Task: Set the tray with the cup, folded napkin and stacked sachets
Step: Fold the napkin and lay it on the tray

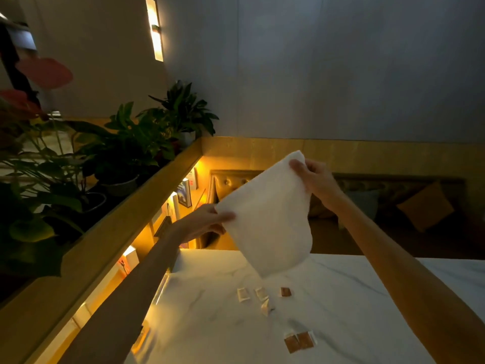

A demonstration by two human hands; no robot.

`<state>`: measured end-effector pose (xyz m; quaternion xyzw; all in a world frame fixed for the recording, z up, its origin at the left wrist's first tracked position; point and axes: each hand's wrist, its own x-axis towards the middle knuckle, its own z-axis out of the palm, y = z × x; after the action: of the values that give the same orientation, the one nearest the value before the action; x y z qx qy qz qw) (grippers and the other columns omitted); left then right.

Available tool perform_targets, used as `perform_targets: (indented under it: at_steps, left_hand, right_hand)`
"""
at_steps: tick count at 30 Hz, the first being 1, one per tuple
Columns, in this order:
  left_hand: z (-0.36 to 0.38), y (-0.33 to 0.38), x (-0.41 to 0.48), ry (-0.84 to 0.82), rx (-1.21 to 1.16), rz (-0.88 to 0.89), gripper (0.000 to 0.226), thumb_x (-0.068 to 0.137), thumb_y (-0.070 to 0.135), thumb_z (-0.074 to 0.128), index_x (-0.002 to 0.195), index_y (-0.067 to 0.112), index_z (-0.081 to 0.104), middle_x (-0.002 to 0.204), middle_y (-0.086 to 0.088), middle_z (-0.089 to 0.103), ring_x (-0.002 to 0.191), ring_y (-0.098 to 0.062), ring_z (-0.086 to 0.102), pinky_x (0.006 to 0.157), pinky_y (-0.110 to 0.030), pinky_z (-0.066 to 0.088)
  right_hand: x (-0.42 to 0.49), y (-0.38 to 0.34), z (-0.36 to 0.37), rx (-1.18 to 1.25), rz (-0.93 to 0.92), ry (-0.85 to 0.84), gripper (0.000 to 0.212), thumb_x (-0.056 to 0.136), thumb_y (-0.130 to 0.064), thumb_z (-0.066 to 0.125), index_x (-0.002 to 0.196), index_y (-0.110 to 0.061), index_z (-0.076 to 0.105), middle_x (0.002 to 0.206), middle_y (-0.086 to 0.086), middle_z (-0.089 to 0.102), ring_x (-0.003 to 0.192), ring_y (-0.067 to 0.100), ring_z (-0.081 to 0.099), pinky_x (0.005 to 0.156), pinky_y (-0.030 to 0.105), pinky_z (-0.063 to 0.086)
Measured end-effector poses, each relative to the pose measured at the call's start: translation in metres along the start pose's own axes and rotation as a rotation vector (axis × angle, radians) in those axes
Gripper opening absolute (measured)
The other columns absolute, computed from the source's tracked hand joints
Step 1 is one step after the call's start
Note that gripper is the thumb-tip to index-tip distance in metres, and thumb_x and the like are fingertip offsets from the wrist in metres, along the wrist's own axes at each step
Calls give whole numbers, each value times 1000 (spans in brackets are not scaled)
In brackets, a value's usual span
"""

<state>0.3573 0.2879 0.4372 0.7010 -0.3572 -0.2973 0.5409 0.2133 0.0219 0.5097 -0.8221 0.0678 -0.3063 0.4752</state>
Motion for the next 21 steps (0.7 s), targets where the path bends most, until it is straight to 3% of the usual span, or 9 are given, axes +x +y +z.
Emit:
perform_targets:
  at_steps: [2, 4, 7, 11, 16, 18, 21]
  left_hand:
    - [-11, 7, 2, 76, -196, 83, 60, 73, 53, 77, 115, 11, 65, 116, -14, 65, 106, -28, 70, 79, -32, 60]
    - [-14, 18, 5, 132, -244, 153, 48, 81, 50, 69, 116, 17, 66, 117, -13, 64, 109, -27, 69, 80, -34, 60]
    - [-10, 35, 8, 245, -198, 239, 33, 92, 46, 59, 115, 24, 67, 118, -10, 65, 109, -27, 67, 77, -29, 59]
    - [-2, 49, 15, 487, -88, 289, 35, 102, 40, 45, 118, 13, 62, 114, -18, 64, 106, -31, 66, 70, -28, 57]
    - [8, 51, 16, 465, -174, 228, 41, 102, 40, 43, 128, 11, 56, 119, -15, 63, 109, -31, 65, 85, -42, 59]
    - [11, 51, 13, 432, -258, 196, 40, 101, 40, 46, 127, 10, 56, 120, -16, 62, 110, -32, 65, 91, -46, 58]
    - [18, 46, 14, 486, -256, 123, 30, 101, 37, 49, 120, 17, 57, 114, -9, 62, 106, -27, 63, 88, -43, 57]
  right_hand:
    - [-2, 7, -10, 33, 7, 8, 39, 89, -57, 53, 96, -22, 67, 91, 4, 68, 75, 16, 68, 60, 23, 57]
    - [-4, 11, -14, 43, 23, -11, 33, 89, -54, 54, 94, -25, 67, 90, 2, 69, 75, 14, 70, 57, 19, 55]
    - [-3, 12, -16, 52, 58, -54, 25, 88, -50, 58, 97, -27, 66, 96, 0, 70, 82, 11, 71, 59, 19, 56]
    - [-3, 11, -16, 77, 59, 58, 29, 89, -52, 57, 99, -27, 66, 97, 1, 69, 80, 15, 71, 59, 24, 58]
    - [-6, 3, -10, 106, 58, 148, 26, 90, -51, 54, 97, -27, 65, 92, 0, 70, 73, 12, 71, 53, 19, 55]
    - [-7, 3, -10, 107, 115, 136, 29, 90, -51, 54, 99, -26, 65, 94, 2, 70, 76, 16, 72, 58, 26, 59]
    - [-13, 10, -6, 105, 208, 49, 38, 92, -48, 53, 109, -16, 64, 103, 10, 68, 91, 28, 69, 81, 44, 59]
